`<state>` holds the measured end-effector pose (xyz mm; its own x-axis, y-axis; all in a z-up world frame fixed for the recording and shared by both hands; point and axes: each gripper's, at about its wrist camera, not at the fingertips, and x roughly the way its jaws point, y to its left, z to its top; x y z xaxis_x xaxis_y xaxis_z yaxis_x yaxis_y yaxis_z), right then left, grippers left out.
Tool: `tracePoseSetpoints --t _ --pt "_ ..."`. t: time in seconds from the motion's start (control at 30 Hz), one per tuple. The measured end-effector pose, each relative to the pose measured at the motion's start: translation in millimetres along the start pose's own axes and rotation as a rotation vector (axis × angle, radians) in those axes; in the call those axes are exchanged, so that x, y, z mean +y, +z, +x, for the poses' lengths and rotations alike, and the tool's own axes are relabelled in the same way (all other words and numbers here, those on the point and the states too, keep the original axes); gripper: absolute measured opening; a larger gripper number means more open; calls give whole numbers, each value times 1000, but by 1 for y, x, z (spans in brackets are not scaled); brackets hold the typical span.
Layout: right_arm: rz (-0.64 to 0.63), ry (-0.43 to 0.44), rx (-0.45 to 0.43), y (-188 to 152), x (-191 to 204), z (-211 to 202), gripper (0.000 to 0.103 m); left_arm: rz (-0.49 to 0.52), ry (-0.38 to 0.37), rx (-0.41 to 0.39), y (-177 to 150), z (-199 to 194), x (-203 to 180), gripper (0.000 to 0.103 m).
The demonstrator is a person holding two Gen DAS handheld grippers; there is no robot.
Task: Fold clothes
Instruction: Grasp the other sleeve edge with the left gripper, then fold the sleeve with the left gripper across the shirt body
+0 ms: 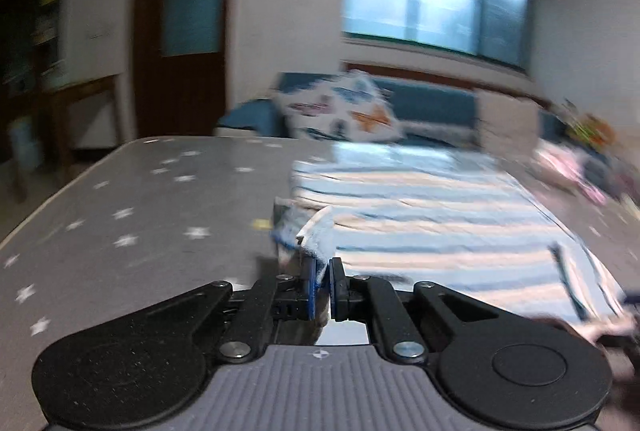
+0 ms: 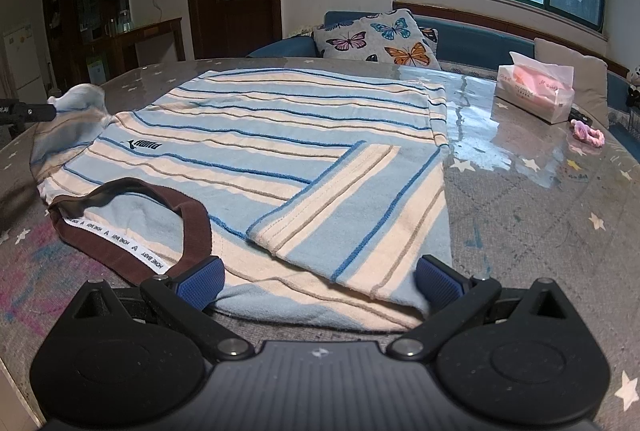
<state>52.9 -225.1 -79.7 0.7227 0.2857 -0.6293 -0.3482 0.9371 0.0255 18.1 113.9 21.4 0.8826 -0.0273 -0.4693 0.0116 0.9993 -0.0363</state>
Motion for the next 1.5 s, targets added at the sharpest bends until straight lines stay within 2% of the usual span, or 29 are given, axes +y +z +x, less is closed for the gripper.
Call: tracePoseSetpoints --t 0.07,0.17,0.3,0.33,0.4,0.5,0.57,0.7,0.77,0.93,1.03,1.17,1.27,1.37,1.5 --pt "0 0 -1 0 -1 0 103 57 -45 32 -5 2 -15 7" --pt "0 1 0 0 -1 0 103 130 -70 101 -15 8 -25 11" --pt "-1 7 8 2 -1 -1 103 166 -92 169 -22 9 -21 11" --pt "-2 14 10 3 -1 -3 103 168 -103 167 -21 6 -18 13" --pt "-1 37 13 7 -3 -8 103 169 -123 153 -14 -1 -14 26" --pt "5 63 9 18 -8 -13 102 171 -118 116 -2 -4 -8 30" --pt "3 66 7 27 -11 -13 97 168 -96 103 7 2 -5 30" --pt "9 60 13 44 -21 -3 93 140 -58 131 18 32 0 30" --pt "5 52 17 51 -24 3 87 131 -45 159 20 49 0 30" --pt "-24 36 52 66 -32 29 61 150 -26 203 24 84 -5 30" --pt "-34 30 62 75 -35 46 54 150 -7 223 23 98 -5 29" --pt "-40 17 77 81 -39 69 52 159 21 247 19 112 -4 30" --pt "-76 1 90 78 -35 78 52 213 30 236 14 112 -8 30" --pt "-110 2 82 75 -29 71 53 250 28 225 13 103 -12 30" --pt "-150 22 81 63 -22 50 53 312 3 191 6 81 -21 36"
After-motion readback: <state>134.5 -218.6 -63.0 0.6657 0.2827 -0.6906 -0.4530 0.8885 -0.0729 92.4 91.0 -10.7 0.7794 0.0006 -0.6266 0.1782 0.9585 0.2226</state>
